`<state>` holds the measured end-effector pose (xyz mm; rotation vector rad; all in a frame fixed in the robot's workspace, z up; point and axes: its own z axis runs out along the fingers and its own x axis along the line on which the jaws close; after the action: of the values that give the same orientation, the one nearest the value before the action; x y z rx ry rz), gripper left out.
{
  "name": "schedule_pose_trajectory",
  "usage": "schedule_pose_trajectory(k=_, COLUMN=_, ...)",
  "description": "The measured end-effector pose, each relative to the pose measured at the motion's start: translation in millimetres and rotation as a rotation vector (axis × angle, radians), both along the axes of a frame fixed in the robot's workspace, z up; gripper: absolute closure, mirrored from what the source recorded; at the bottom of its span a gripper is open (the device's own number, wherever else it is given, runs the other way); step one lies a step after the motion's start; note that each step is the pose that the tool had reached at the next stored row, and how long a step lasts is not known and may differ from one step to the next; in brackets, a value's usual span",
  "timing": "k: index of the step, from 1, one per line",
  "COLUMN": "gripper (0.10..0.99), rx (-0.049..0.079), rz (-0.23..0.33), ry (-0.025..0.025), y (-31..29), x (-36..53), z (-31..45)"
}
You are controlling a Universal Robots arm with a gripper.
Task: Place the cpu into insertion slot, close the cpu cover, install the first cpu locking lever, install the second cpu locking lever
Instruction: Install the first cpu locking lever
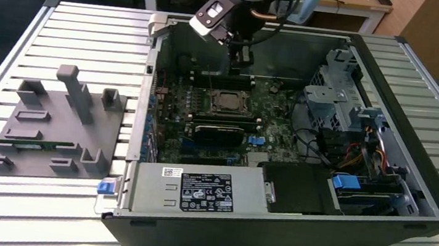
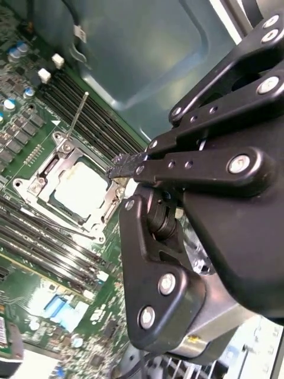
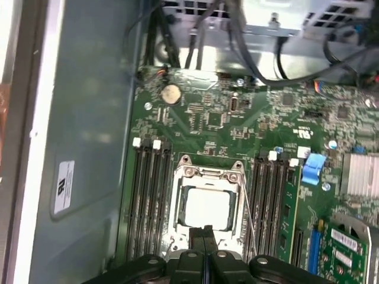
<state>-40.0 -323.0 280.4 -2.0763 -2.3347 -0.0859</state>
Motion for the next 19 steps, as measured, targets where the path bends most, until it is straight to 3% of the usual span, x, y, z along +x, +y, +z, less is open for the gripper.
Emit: schedule_pose_trajectory(k=19, gripper=0.98, rx=0.0, rz=0.294, ry=0.0, y=0.0, x=0.0, z=-0.2)
